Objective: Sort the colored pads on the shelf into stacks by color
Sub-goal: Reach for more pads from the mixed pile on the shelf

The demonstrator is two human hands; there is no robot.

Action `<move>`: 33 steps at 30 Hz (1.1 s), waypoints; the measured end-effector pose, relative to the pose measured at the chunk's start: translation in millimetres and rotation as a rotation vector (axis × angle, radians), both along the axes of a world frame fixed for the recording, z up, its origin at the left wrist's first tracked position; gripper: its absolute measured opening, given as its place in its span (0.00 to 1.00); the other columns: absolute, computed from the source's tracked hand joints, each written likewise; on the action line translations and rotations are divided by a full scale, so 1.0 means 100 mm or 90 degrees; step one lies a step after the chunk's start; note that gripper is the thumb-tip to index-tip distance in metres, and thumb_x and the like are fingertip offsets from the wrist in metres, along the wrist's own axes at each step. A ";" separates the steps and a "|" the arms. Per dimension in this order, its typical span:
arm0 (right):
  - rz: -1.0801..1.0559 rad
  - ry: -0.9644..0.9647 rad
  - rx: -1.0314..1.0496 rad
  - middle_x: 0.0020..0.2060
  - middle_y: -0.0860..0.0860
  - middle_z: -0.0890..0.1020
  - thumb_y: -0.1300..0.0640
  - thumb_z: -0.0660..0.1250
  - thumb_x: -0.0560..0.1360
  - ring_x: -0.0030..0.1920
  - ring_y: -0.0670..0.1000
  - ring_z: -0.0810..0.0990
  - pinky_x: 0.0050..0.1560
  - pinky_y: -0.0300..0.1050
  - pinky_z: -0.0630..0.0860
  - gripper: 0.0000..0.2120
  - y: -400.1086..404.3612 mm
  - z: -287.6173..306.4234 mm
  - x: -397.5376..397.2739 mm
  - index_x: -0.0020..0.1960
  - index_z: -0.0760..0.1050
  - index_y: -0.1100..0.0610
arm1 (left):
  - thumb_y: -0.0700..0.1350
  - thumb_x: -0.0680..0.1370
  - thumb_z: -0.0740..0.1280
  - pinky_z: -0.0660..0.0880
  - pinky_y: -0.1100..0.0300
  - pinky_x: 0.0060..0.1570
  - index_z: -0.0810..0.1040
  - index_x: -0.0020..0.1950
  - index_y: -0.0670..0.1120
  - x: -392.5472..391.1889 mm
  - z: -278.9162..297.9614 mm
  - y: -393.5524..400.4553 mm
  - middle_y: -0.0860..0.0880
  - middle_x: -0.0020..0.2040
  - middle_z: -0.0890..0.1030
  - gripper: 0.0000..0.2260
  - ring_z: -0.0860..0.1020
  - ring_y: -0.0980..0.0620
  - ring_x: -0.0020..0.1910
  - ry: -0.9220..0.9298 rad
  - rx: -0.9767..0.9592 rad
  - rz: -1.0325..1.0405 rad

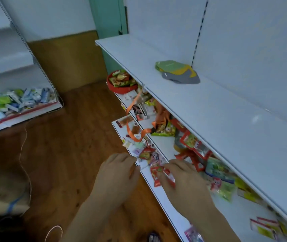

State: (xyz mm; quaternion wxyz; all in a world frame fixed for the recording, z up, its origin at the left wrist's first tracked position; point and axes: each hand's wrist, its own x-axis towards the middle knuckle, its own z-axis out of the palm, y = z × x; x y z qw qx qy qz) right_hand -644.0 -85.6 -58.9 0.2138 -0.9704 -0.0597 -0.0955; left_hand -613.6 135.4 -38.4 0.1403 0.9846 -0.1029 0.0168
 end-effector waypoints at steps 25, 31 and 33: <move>-0.331 -0.148 -0.023 0.55 0.55 0.85 0.47 0.69 0.78 0.60 0.59 0.82 0.58 0.54 0.82 0.17 0.67 0.45 2.95 0.58 0.85 0.59 | 0.52 0.83 0.63 0.79 0.50 0.58 0.84 0.60 0.50 4.00 0.39 0.49 0.52 0.55 0.84 0.13 0.80 0.48 0.58 -0.091 -0.122 -0.297; -0.423 -0.142 -0.027 0.56 0.54 0.85 0.43 0.63 0.79 0.59 0.60 0.79 0.57 0.54 0.81 0.21 0.39 0.42 3.51 0.58 0.84 0.57 | 0.48 0.82 0.66 0.80 0.49 0.56 0.84 0.61 0.46 4.75 0.47 0.02 0.49 0.56 0.86 0.12 0.82 0.45 0.56 -0.088 -0.165 -0.351; -0.449 -0.148 -0.021 0.56 0.53 0.84 0.44 0.65 0.79 0.58 0.59 0.79 0.57 0.53 0.80 0.19 0.29 0.41 3.68 0.58 0.83 0.56 | 0.48 0.82 0.67 0.80 0.48 0.55 0.84 0.61 0.46 4.95 0.49 -0.17 0.49 0.56 0.86 0.12 0.82 0.45 0.56 -0.083 -0.177 -0.363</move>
